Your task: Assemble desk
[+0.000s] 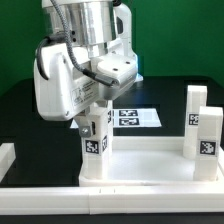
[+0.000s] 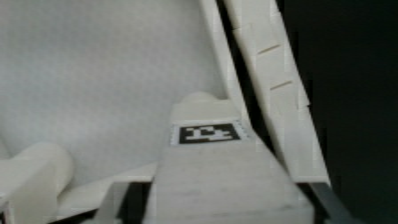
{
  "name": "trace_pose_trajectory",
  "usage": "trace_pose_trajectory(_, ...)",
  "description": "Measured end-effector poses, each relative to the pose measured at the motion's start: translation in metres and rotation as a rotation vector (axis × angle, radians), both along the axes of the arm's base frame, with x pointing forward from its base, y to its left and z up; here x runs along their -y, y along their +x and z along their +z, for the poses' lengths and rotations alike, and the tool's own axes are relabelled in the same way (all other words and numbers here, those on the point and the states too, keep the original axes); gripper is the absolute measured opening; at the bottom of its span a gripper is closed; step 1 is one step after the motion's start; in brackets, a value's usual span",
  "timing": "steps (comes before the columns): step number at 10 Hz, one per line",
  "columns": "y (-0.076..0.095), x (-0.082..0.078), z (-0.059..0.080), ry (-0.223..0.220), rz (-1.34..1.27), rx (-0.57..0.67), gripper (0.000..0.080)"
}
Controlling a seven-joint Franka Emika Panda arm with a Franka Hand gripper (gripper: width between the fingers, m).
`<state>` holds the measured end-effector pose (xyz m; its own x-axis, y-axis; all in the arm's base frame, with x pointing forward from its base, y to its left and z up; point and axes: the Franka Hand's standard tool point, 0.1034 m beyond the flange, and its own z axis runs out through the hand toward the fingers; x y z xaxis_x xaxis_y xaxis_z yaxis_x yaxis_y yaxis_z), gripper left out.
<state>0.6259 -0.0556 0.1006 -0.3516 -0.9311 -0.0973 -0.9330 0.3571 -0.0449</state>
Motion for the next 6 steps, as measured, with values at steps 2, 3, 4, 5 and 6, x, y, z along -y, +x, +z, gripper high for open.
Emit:
trace_pose_trajectory(2, 0.002, -0.008, 0.005, 0.003, 0.013, 0.008, 0.05)
trace_pose_trajectory(3, 0.004, -0.016, 0.019, 0.014, 0.022, 0.027, 0.0617)
trace_pose_trajectory(4, 0.008, -0.019, 0.033, 0.026, 0.022, 0.049, 0.064)
trace_pose_trajectory(5, 0.012, -0.018, 0.046, 0.032, 0.02, 0.068, 0.064)
trace_pose_trajectory(6, 0.014, -0.017, 0.051, 0.037, 0.021, 0.065, 0.0648)
